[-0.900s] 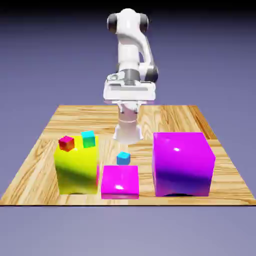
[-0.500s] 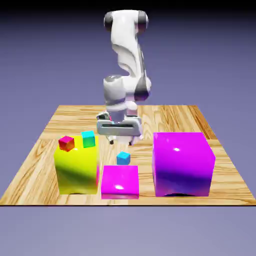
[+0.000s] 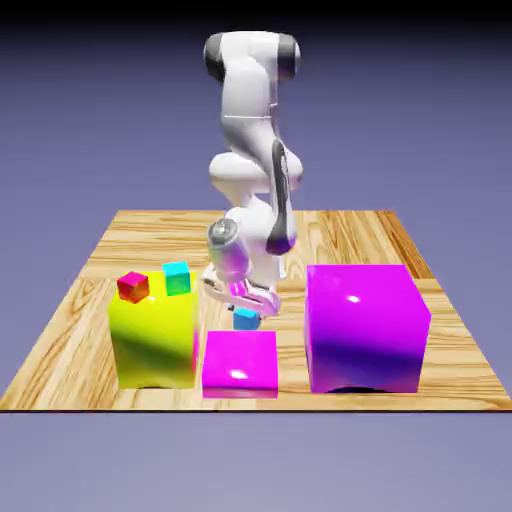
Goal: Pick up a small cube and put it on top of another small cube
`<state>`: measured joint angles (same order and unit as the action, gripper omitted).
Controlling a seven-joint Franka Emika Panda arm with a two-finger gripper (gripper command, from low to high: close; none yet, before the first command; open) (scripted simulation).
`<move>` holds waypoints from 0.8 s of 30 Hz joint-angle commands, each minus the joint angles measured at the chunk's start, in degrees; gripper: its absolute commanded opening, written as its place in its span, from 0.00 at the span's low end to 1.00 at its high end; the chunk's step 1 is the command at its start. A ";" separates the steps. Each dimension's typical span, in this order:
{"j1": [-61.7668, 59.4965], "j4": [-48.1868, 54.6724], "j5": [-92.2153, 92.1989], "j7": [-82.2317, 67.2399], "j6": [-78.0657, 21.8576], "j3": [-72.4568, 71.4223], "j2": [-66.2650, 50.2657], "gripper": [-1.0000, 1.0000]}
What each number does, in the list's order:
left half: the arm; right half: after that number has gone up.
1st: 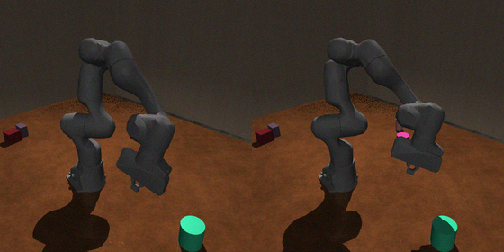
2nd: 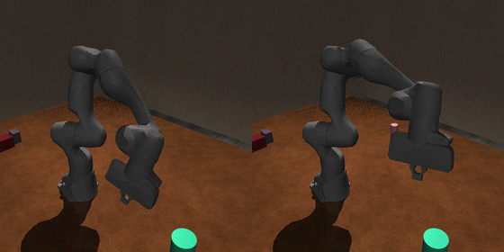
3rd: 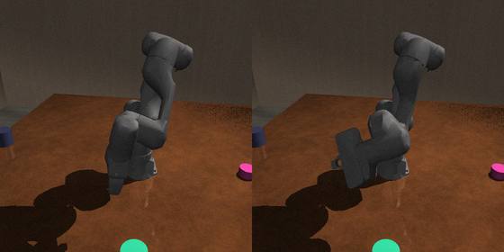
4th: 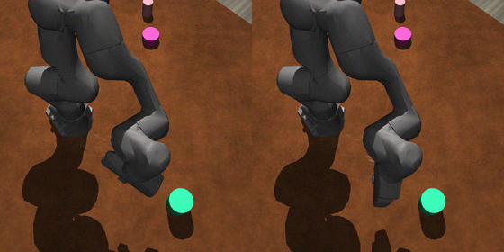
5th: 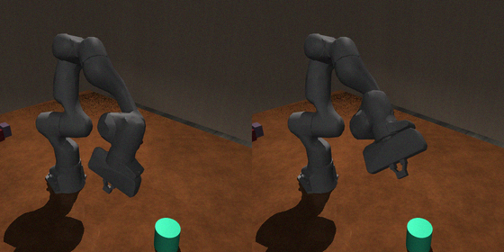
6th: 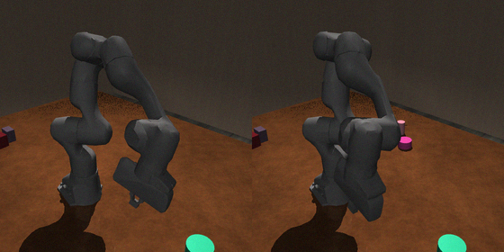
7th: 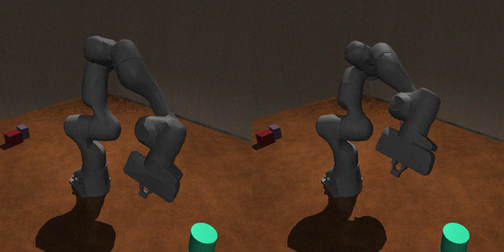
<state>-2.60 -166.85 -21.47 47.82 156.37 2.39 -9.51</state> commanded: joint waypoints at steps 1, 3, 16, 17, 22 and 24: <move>0.00 0.00 0.00 0.00 0.00 0.00 0.00 0.00; 0.47 0.00 1.68 1.18 -1.97 1.10 2.07 0.00; 3.66 9.89 21.81 1.37 -18.31 2.94 16.77 0.00; 3.38 11.96 23.69 -0.42 -19.19 2.09 17.21 0.00; -2.57 22.35 30.58 -3.49 -19.76 0.06 21.63 0.00; -6.65 26.18 31.02 -2.14 -19.06 1.25 23.03 0.00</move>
<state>-9.24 -140.67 9.38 45.56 137.31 3.64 13.52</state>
